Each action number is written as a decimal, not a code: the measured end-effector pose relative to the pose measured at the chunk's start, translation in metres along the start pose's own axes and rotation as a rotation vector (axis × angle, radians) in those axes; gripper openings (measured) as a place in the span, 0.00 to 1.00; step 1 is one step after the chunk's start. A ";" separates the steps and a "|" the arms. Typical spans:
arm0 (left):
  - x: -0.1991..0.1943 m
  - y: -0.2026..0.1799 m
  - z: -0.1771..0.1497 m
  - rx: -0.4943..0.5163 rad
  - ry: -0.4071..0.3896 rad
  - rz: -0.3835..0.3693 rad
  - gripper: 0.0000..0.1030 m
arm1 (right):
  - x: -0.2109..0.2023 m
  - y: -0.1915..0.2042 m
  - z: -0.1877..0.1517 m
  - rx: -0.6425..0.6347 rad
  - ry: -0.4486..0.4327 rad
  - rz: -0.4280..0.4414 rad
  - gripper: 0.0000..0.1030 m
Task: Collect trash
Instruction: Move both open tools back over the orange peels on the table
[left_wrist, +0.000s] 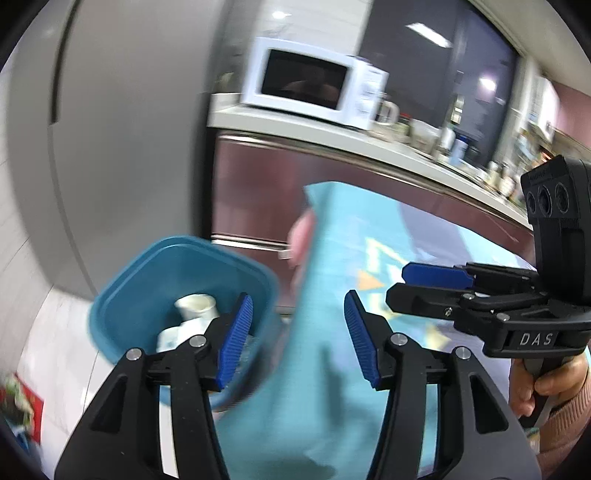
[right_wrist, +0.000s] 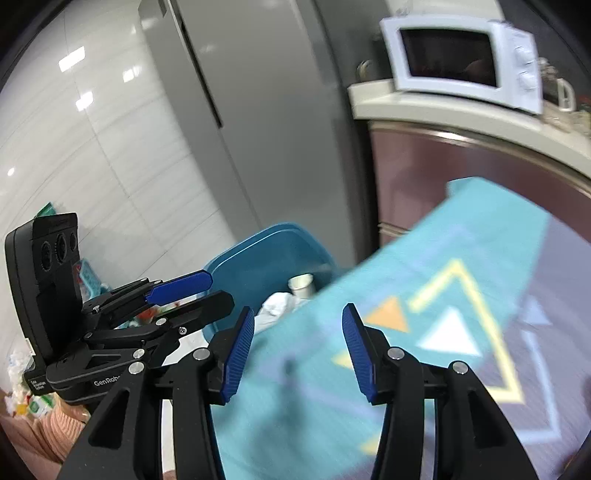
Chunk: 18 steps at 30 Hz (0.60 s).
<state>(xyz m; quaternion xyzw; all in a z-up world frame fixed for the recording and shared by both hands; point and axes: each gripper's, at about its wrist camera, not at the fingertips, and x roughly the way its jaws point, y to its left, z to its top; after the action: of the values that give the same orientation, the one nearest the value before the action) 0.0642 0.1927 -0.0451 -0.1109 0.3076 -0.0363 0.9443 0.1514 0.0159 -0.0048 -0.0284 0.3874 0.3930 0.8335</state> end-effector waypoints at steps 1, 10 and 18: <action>0.001 -0.010 0.001 0.015 0.003 -0.018 0.52 | -0.011 -0.006 -0.005 0.013 -0.016 -0.012 0.47; 0.024 -0.104 -0.006 0.154 0.051 -0.179 0.52 | -0.100 -0.071 -0.058 0.154 -0.109 -0.203 0.47; 0.049 -0.191 -0.017 0.263 0.120 -0.321 0.52 | -0.167 -0.140 -0.104 0.306 -0.173 -0.384 0.47</action>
<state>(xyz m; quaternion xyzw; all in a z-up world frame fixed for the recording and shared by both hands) 0.0933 -0.0030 -0.0426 -0.0319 0.3342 -0.2329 0.9127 0.1155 -0.2229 -0.0018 0.0587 0.3571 0.1653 0.9174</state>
